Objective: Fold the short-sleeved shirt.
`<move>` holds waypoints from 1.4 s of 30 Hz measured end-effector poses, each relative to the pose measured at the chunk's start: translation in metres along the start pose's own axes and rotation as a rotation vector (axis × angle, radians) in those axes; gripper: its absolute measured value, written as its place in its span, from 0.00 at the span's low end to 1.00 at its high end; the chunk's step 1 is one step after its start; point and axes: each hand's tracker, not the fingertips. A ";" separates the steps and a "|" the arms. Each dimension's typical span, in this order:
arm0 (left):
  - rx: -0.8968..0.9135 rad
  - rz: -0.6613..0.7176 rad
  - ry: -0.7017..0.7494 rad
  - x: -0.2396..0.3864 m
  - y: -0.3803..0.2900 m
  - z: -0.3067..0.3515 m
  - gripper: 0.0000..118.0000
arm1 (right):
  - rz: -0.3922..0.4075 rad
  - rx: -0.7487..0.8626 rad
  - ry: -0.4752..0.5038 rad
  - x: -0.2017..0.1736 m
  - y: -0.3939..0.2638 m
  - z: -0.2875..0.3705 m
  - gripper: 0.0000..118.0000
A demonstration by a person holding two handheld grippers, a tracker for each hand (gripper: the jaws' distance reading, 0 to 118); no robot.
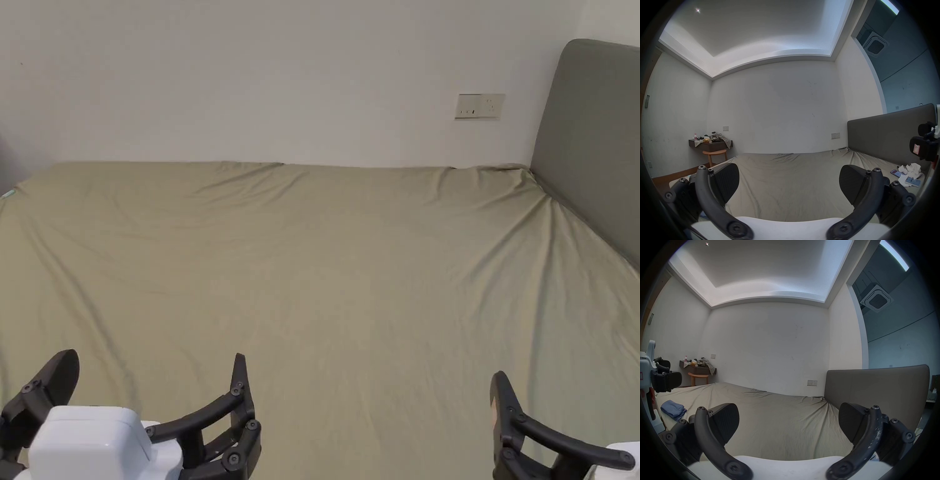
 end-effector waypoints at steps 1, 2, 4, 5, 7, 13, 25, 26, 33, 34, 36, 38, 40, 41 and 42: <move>0.002 0.000 0.001 0.000 0.000 0.000 1.00 | 0.000 -0.001 0.000 0.000 0.000 0.000 1.00; 0.003 0.000 0.001 0.000 0.000 0.000 1.00 | -0.001 -0.002 0.001 -0.001 0.000 0.000 1.00; 0.003 0.001 0.002 0.000 0.001 0.000 1.00 | -0.001 -0.005 0.002 -0.001 -0.001 0.000 1.00; 0.004 0.002 0.003 -0.001 0.001 0.000 1.00 | 0.000 -0.006 0.003 -0.001 -0.001 0.000 1.00; 0.003 0.000 0.004 -0.001 0.001 0.000 1.00 | 0.002 -0.006 0.003 -0.001 -0.001 0.000 1.00; 0.004 -0.004 0.007 0.000 0.001 0.001 1.00 | 0.002 -0.005 0.005 -0.002 0.000 0.001 1.00; 0.004 -0.009 0.009 -0.001 0.001 0.002 1.00 | 0.008 -0.009 0.008 -0.003 0.000 0.001 1.00; 0.004 -0.010 0.009 -0.001 0.001 0.002 1.00 | 0.007 -0.010 0.008 -0.003 0.000 0.001 1.00; 0.003 -0.013 0.009 -0.001 0.001 0.002 1.00 | 0.009 -0.008 0.008 -0.002 0.000 0.001 1.00; 0.004 -0.014 0.009 0.000 0.001 0.002 1.00 | 0.010 -0.007 0.006 -0.002 0.000 0.001 1.00; 0.003 -0.016 0.010 0.000 0.001 0.002 1.00 | 0.010 -0.008 0.006 -0.002 0.000 0.001 1.00; 0.004 -0.017 0.009 0.000 0.001 0.002 1.00 | 0.010 -0.009 0.006 -0.002 0.000 0.001 1.00; 0.005 -0.018 0.010 0.000 0.001 0.002 1.00 | 0.009 -0.010 0.007 -0.003 0.000 0.002 1.00; 0.005 -0.018 0.010 0.000 0.001 0.002 1.00 | 0.009 -0.010 0.007 -0.003 0.000 0.002 1.00; 0.005 -0.019 0.009 0.000 0.001 0.002 1.00 | 0.009 -0.010 0.007 -0.003 0.000 0.002 1.00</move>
